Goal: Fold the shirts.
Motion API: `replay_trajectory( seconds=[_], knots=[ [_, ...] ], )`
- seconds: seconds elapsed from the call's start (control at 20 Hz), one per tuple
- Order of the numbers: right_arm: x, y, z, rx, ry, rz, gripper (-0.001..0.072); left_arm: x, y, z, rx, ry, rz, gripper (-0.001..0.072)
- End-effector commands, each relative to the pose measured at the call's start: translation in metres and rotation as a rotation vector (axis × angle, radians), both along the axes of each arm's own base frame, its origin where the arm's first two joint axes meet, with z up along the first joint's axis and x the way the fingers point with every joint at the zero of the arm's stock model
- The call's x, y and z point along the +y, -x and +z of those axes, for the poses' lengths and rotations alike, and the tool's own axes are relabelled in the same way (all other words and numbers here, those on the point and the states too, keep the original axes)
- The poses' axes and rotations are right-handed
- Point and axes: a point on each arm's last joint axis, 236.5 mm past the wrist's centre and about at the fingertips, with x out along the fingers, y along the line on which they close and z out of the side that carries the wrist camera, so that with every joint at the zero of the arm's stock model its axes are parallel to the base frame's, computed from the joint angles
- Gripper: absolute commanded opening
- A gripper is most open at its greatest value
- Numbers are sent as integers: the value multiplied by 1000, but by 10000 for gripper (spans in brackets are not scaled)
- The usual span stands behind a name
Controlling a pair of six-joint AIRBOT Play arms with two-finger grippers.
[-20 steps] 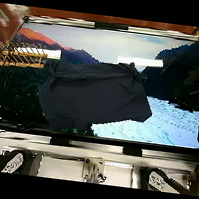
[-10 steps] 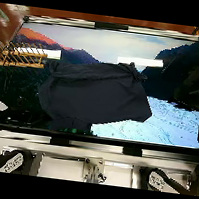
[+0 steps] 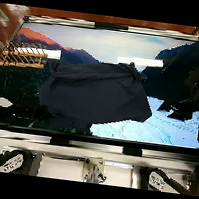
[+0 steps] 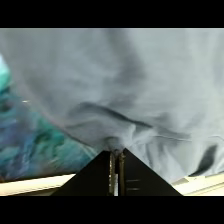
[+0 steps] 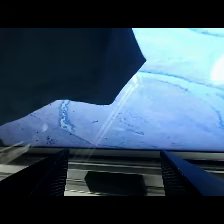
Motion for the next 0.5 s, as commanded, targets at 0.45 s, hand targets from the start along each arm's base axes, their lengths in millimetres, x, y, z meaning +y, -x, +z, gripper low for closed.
replay_trajectory(
  seconds=[0.45],
  knots=[
    [23,0,-95,16,-101,-160,675,-7,-4,18,-15,29,-59,36]
  ],
)
